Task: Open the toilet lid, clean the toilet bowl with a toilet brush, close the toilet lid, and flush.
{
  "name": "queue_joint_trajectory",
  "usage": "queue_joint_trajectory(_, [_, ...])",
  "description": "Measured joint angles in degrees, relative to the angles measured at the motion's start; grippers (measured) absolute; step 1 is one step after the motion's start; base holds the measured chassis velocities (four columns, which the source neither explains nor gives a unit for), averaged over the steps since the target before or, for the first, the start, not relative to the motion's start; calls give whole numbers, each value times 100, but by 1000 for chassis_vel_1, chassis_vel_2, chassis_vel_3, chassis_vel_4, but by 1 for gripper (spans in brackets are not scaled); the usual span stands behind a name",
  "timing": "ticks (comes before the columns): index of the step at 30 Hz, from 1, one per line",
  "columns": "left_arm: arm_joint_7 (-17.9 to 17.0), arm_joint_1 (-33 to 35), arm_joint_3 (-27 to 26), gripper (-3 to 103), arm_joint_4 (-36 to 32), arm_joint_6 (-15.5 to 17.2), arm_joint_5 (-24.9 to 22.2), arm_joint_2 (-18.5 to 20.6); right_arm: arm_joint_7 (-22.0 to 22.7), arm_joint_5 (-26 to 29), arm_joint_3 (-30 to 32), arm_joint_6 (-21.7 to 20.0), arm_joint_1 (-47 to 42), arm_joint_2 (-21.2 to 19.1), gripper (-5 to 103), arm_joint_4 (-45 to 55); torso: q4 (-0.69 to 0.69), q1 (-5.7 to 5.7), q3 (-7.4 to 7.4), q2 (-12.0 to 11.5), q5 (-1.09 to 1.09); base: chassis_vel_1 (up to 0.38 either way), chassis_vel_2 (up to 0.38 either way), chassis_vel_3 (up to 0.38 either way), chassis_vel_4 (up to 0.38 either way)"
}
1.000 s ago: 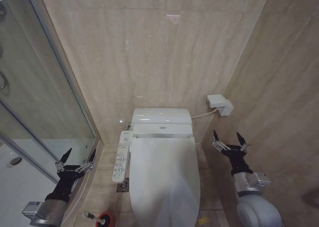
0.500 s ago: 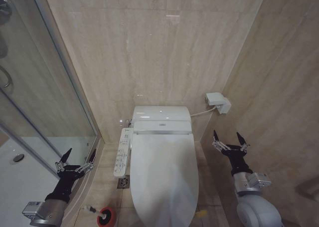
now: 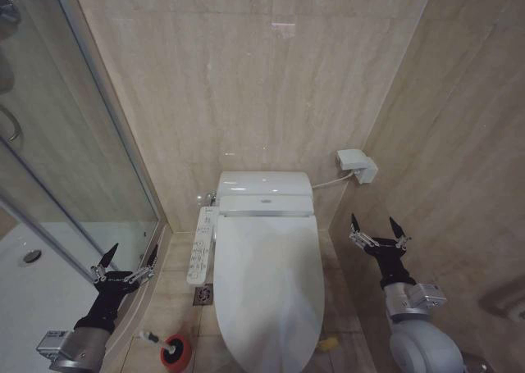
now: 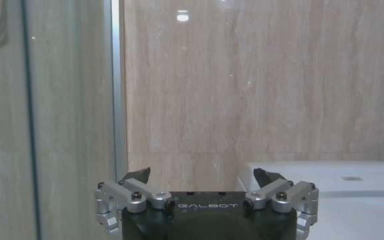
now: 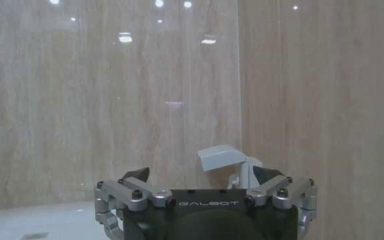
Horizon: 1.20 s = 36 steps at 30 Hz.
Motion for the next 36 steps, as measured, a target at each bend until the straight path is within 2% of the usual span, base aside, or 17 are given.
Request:
queue_joint_trajectory(17, [0,4,0,100,0,0,0,-1,0,0,0,0,-3,0,100,0,-1,-8,-4,4,2,235,-241,-232,229])
queue_joint_trajectory(29, [0,-2,0,100,0,0,0,0,0,0,0,0,3,0,100,0,0,5,2,-1,1,8,8,-1,18])
queue_joint_trajectory(36, [0,3,0,100,0,0,0,-1,0,0,0,0,-2,0,100,0,-1,-7,-3,2,1,127,-120,-138,142])
